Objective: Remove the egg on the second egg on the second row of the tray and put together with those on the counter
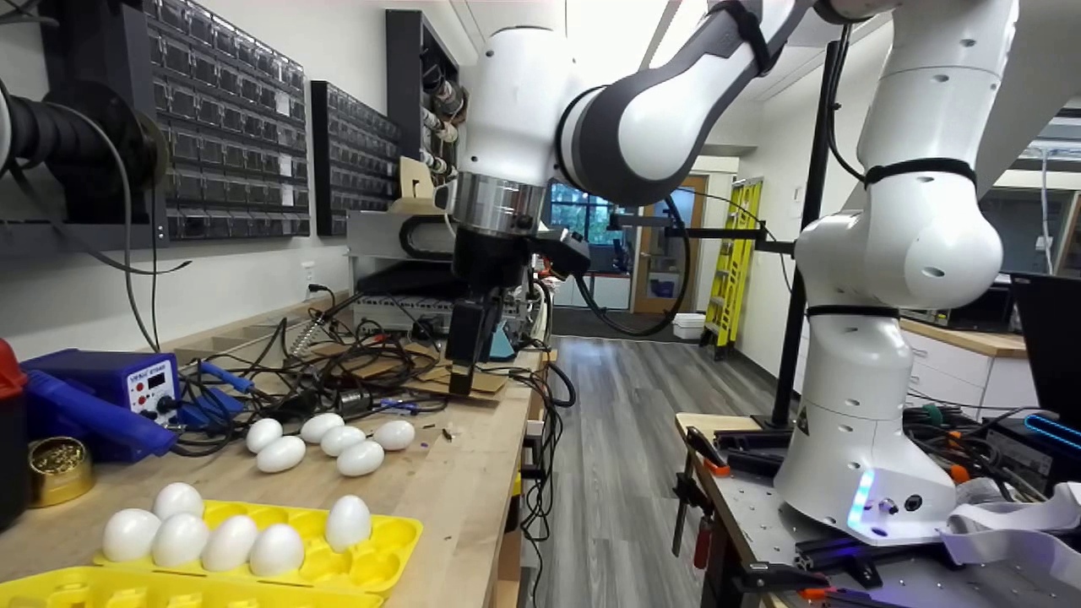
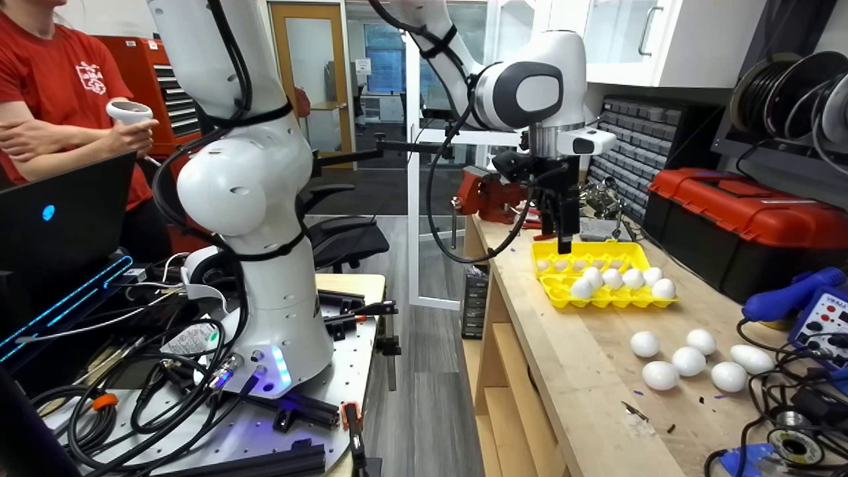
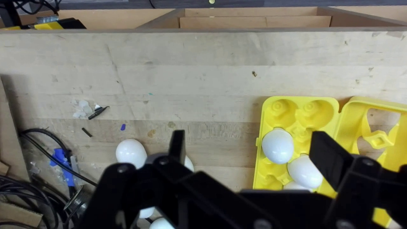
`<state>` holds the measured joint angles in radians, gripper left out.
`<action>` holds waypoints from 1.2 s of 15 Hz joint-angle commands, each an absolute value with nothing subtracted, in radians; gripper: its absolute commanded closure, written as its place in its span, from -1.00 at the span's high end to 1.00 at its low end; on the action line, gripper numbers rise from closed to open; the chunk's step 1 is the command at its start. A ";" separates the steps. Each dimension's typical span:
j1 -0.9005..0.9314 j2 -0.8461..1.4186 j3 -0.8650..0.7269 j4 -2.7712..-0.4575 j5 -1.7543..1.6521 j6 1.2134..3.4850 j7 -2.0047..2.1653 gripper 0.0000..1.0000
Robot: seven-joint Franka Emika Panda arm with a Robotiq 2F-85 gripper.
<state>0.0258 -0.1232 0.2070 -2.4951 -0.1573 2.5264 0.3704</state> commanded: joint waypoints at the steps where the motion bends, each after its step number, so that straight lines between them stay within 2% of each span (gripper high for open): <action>1: 0.048 -0.104 0.185 -2.477 -0.166 2.523 0.375 1.00; 18: 0.091 0.018 0.176 -2.416 -0.166 2.530 0.346 1.00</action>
